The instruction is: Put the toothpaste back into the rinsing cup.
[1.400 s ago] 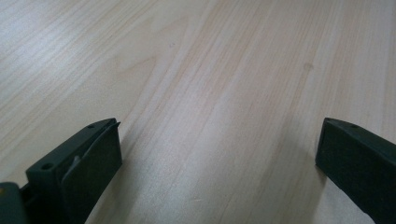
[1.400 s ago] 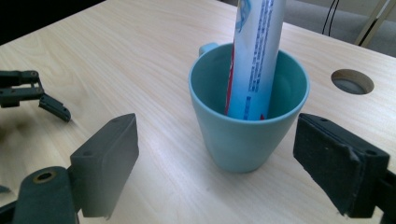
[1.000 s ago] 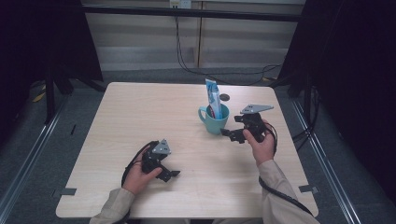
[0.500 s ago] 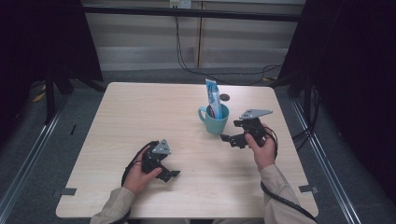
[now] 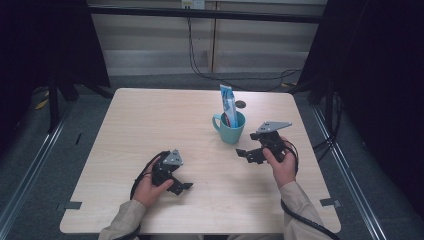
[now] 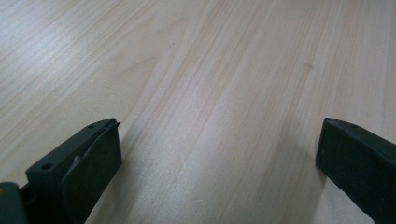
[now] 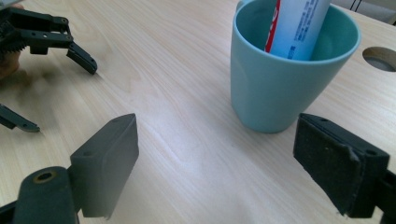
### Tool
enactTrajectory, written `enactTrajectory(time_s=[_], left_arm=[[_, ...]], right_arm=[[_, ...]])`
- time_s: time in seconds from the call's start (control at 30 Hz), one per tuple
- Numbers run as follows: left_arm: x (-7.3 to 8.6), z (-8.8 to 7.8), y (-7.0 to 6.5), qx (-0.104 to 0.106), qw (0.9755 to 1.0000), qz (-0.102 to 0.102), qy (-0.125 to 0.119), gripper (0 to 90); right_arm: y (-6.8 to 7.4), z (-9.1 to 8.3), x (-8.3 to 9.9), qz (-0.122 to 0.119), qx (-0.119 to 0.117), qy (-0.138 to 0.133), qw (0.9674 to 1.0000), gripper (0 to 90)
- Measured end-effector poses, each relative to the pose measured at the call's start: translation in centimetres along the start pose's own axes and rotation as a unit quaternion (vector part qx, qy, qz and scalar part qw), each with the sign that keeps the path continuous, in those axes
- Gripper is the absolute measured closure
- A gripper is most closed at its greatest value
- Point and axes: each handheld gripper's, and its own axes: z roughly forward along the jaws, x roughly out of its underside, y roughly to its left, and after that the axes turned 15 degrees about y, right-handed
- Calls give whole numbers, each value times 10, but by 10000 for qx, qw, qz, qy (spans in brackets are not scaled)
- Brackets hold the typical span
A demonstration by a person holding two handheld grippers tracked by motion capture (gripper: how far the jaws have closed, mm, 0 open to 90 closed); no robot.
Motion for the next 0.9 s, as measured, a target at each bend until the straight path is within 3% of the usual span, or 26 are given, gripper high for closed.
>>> enactTrajectory(time_s=[0.4, 0.9], left_arm=[[0, 0, 0, 0, 10000, 1, -3, 0], [0, 0, 0, 0, 10000, -7, -10, 0]], right_arm=[[2, -1, 10, -19, 21, 68, 10000, 139], [1, 2, 46, 77, 4, 205, 9998, 139]])
